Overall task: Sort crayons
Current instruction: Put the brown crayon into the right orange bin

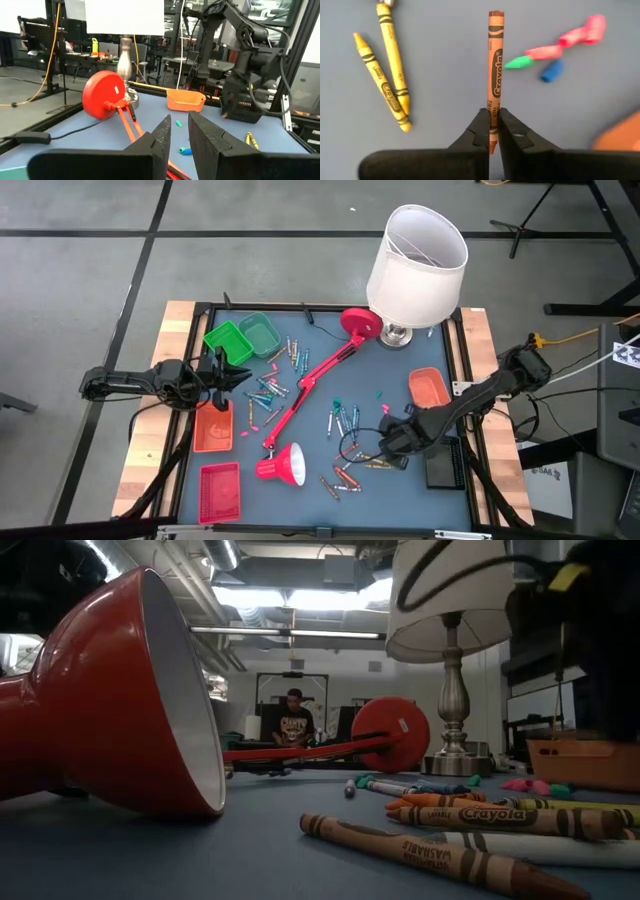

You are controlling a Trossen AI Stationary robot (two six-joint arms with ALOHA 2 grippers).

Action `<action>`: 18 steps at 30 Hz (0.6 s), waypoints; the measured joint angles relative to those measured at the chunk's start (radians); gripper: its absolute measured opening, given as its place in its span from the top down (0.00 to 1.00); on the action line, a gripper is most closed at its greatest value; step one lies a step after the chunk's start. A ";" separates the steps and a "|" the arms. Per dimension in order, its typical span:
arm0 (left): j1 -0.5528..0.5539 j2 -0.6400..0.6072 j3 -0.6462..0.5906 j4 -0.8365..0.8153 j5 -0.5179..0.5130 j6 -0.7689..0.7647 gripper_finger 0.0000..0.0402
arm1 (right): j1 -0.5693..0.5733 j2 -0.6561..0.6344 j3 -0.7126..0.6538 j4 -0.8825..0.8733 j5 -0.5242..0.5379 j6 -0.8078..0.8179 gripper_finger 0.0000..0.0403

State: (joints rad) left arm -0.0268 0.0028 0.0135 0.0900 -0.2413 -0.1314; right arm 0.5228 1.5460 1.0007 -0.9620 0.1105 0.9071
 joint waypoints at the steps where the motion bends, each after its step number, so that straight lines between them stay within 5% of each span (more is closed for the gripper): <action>1: 0.000 0.001 0.000 0.013 0.000 0.000 0.87 | 0.000 -0.019 0.000 -0.027 0.012 0.000 0.96; 9: 0.000 0.056 0.000 0.139 0.000 -0.001 0.87 | -0.013 -0.153 0.001 -0.265 0.125 0.002 0.96; 18: 0.000 0.228 0.005 0.344 -0.018 -0.073 0.87 | -0.122 -0.183 0.001 -0.485 0.133 0.003 0.96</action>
State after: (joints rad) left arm -0.0269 0.2309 0.0188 0.4340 -0.2589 -0.2044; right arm 0.4008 1.3628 1.0019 -1.4468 0.2436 0.9100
